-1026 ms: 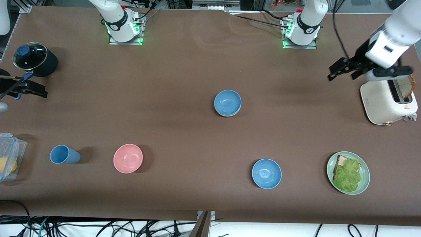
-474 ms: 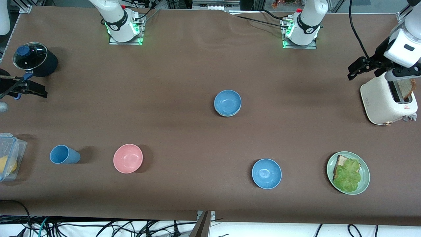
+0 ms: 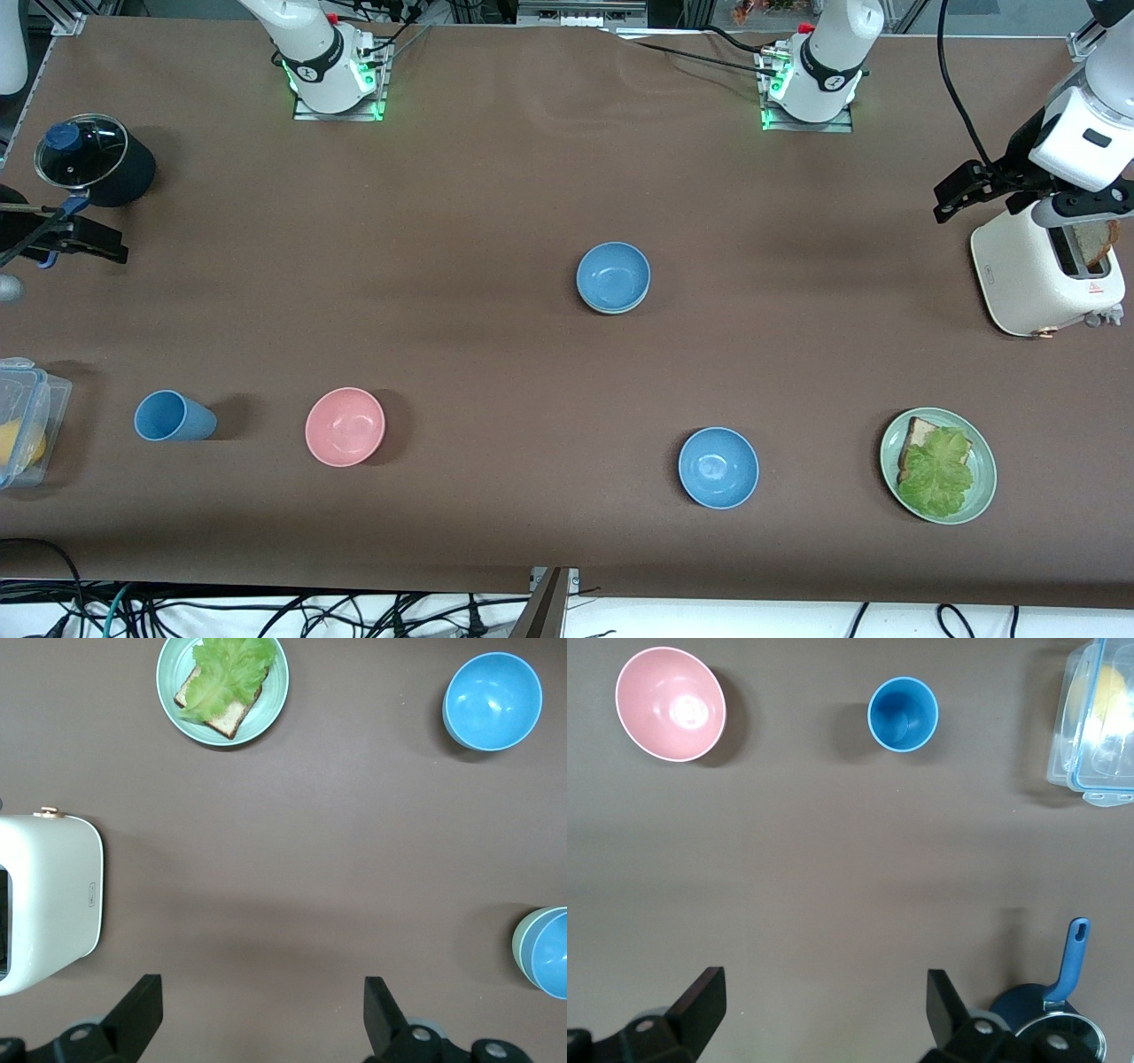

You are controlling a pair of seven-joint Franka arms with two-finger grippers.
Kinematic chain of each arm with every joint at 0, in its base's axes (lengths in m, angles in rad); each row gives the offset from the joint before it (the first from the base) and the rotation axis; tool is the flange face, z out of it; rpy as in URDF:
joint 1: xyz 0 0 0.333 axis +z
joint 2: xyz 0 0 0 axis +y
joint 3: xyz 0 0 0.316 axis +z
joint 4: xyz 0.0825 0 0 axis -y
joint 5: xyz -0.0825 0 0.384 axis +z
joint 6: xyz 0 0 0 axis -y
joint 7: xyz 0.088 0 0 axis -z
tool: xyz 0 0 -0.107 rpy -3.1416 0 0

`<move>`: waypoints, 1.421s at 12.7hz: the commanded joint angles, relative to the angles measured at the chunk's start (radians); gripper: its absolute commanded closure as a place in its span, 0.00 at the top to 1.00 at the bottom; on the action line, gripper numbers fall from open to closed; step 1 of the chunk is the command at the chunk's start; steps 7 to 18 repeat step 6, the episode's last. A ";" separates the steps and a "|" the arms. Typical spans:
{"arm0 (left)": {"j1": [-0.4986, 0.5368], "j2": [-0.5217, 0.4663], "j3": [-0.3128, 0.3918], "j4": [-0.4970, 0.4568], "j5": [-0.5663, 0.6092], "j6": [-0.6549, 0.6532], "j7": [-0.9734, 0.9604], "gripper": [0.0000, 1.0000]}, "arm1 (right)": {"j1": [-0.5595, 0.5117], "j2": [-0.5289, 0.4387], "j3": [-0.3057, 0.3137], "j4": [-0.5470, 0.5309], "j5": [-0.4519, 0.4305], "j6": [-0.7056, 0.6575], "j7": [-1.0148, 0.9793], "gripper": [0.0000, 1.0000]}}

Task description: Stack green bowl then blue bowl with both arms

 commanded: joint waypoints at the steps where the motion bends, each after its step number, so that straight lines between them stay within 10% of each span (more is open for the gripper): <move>1: -0.003 0.012 -0.002 0.040 0.007 -0.033 0.011 1.00 | 0.000 -0.006 -0.001 -0.004 0.015 0.006 -0.004 1.00; 18: -0.005 0.011 -0.005 0.043 0.006 -0.039 0.014 1.00 | -0.001 -0.006 -0.001 -0.004 0.015 0.006 -0.004 1.00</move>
